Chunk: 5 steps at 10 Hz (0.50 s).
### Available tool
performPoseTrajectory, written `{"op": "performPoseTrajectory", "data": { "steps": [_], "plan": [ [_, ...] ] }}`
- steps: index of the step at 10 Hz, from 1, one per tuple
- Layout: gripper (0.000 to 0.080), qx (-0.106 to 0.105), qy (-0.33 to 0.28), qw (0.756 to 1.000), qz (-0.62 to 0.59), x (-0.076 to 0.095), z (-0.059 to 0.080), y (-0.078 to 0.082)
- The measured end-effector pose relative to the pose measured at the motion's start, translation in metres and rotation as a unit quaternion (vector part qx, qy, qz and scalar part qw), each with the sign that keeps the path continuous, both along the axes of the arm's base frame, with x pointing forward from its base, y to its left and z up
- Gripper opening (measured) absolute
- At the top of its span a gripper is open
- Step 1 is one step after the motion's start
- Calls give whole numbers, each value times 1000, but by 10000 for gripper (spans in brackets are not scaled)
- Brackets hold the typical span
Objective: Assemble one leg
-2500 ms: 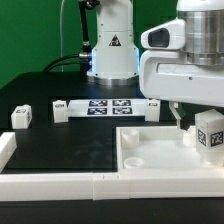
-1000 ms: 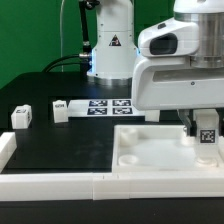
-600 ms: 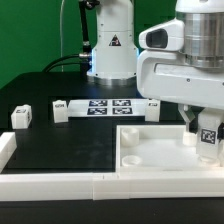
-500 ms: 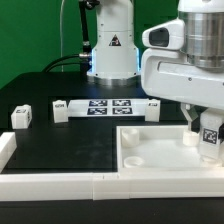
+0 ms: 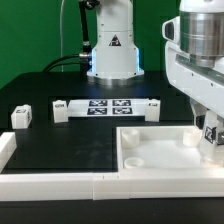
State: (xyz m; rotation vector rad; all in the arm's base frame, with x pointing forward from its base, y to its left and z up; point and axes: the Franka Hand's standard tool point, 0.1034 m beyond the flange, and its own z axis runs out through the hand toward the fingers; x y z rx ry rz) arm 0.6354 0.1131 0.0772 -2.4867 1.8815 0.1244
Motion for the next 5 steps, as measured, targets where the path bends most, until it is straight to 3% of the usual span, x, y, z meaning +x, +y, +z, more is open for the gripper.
{"op": "performPoseTrajectory", "data": {
  "steps": [1,2,3,5],
  "plan": [
    [473,1,-1,1000,10,0,0,0],
    [589,2,-2,999,38,0,0,0],
    [589,2,-3,999,48,-1,0,3],
    [646,10,-13,979,203,-2,2,7]
  ]
}}
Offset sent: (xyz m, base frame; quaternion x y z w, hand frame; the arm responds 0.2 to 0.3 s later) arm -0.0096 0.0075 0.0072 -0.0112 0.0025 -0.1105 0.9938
